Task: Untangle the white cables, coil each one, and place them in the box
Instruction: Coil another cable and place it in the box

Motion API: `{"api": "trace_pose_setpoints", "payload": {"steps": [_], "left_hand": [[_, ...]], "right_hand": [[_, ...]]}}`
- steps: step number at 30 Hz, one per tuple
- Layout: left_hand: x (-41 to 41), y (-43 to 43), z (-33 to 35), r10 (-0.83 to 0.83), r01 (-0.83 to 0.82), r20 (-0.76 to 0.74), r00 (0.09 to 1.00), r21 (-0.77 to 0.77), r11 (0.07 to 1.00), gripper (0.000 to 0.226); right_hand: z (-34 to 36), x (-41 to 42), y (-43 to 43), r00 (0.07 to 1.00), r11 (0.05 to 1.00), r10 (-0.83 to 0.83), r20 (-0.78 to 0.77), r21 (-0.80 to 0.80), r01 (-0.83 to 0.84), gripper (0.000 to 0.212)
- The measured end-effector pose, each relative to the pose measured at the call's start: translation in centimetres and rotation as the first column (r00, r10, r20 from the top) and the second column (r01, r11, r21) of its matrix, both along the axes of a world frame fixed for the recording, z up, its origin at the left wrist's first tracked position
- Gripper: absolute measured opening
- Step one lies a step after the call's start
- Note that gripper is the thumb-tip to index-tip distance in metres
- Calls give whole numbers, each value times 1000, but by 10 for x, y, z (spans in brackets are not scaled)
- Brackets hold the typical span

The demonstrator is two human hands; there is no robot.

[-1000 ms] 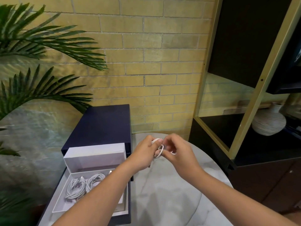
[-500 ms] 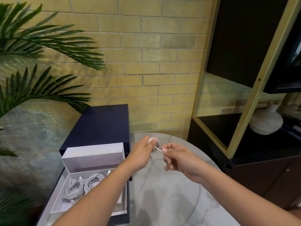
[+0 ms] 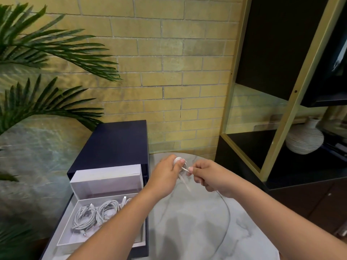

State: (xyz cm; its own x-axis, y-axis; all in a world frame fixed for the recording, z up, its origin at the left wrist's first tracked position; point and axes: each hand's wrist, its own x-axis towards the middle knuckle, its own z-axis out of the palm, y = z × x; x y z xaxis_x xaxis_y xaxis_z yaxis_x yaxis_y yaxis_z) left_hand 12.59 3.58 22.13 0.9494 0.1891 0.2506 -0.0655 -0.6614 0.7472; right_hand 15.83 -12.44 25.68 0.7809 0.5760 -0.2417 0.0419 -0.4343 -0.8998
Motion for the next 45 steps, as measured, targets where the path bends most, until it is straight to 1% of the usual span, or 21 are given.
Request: {"api": "trace_pose_setpoints", "payload": {"steps": [2,3,5,8,10,13,16,18,21,23,24,25,27,30,34,36,37,39,43,45], "left_hand": [[2,7,-1,42,-44,16,999,87,995,28],[3,12,-2,46,-47,5,999,101,994,29],[4,18,-4,20,-18,-28,999,71,997,31],[1,12,-4,-6,5,-76,997,-16,1000,32],[1,5,-3,-24,19,-93,995,-48,999,30],[2,0,-1,-27,2,-132,991,-182,983,33],[4,4,1,-32,-15,-161,986,-280,960,36],[4,8,-2,-49,-2,-163,985,-301,953,38],[0,11,-7,-79,22,-196,977,-275,961,41],[-3,10,-8,-107,52,-211,972,-249,967,42],[-4,9,-7,-128,75,-214,969,-240,968,41],[-5,8,-4,-157,101,-220,963,-246,964,41],[-6,7,1,-224,141,-245,943,-316,938,43],[-7,9,6,-317,172,-294,902,-429,887,42],[-6,11,4,-386,186,-289,876,-536,823,18],[-6,12,4,-386,190,-293,875,-526,829,11],[-6,12,4,-382,198,-301,874,-498,844,12],[-6,13,3,-379,220,-299,876,-452,864,6],[-6,17,-1,-384,258,-307,871,-381,888,11],[-5,19,0,-358,255,-320,877,-322,912,14]], "right_hand": [[-2,-1,-3,996,998,54,-70,-14,-56,26],[-4,-2,-4,993,996,80,-89,-23,-82,26],[-8,-3,-5,992,994,98,-75,-34,-101,25],[-12,-6,2,998,999,54,45,-3,-54,23],[-14,-9,8,988,1000,21,156,14,-24,21],[-20,-13,13,941,1000,3,338,-13,1,13],[-25,-14,11,862,994,78,501,-101,-32,14],[-21,-15,9,824,989,131,550,-129,-71,11],[-13,-13,5,808,986,160,567,-123,-108,11],[-9,-10,2,832,986,161,531,-128,-109,12],[-9,-8,1,870,990,135,474,-93,-103,13],[-8,-7,-1,915,995,95,391,-25,-93,14],[-7,-4,-3,978,990,36,204,125,-62,14],[-7,-2,-5,999,969,12,32,245,-19,13],[-3,1,-10,995,944,22,-98,329,11,16],[0,1,-11,991,937,40,-129,349,8,18],[0,2,-11,990,938,55,-133,348,-5,18],[1,2,-12,987,939,92,-132,341,-42,18],[4,5,-13,982,936,149,-116,338,-102,15],[5,8,-13,983,941,153,-98,318,-115,17]]}}
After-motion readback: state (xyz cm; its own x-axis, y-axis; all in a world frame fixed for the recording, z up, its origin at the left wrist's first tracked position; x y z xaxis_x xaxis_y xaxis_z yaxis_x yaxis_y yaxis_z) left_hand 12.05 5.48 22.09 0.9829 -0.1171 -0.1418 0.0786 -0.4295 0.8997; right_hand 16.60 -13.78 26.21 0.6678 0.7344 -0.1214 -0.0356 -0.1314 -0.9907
